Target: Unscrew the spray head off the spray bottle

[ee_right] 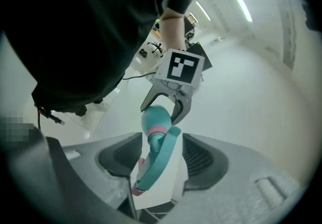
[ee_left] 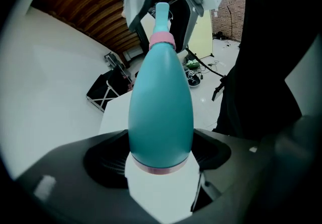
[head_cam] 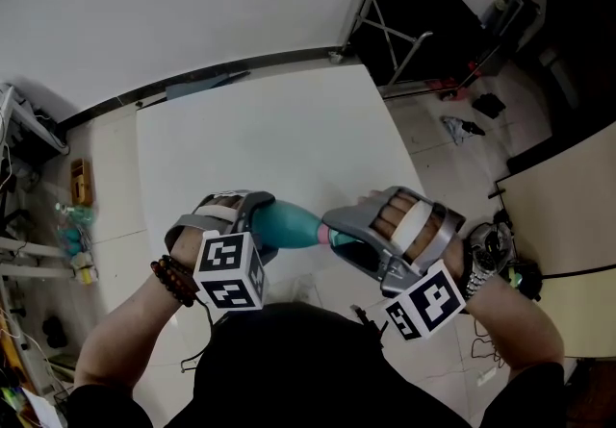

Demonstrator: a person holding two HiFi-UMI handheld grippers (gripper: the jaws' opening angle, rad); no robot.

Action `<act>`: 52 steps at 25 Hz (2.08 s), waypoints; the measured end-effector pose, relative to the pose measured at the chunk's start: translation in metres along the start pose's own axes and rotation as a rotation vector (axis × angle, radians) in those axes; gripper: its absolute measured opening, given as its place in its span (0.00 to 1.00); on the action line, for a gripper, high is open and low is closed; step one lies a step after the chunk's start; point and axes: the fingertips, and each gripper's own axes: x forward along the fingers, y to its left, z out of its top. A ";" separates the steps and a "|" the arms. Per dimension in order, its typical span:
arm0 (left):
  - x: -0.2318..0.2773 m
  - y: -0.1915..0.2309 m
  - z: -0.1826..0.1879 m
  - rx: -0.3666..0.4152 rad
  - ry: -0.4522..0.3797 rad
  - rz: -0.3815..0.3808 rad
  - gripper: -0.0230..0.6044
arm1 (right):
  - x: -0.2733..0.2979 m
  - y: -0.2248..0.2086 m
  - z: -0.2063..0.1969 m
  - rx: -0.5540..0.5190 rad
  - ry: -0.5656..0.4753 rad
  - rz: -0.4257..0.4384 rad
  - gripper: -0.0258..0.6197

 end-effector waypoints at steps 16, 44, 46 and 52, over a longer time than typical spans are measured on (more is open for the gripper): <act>-0.017 0.055 -0.001 0.176 0.056 0.402 0.68 | -0.015 -0.049 0.002 1.111 -0.308 0.278 0.44; -0.019 0.073 -0.016 0.124 0.118 0.512 0.68 | -0.035 -0.065 -0.041 1.647 -0.391 0.250 0.44; -0.020 0.077 -0.016 0.124 0.115 0.533 0.68 | -0.041 -0.067 -0.049 1.857 -0.476 0.293 0.44; -0.028 0.089 -0.017 0.135 0.123 0.616 0.68 | -0.039 -0.066 -0.038 2.281 -0.731 0.441 0.44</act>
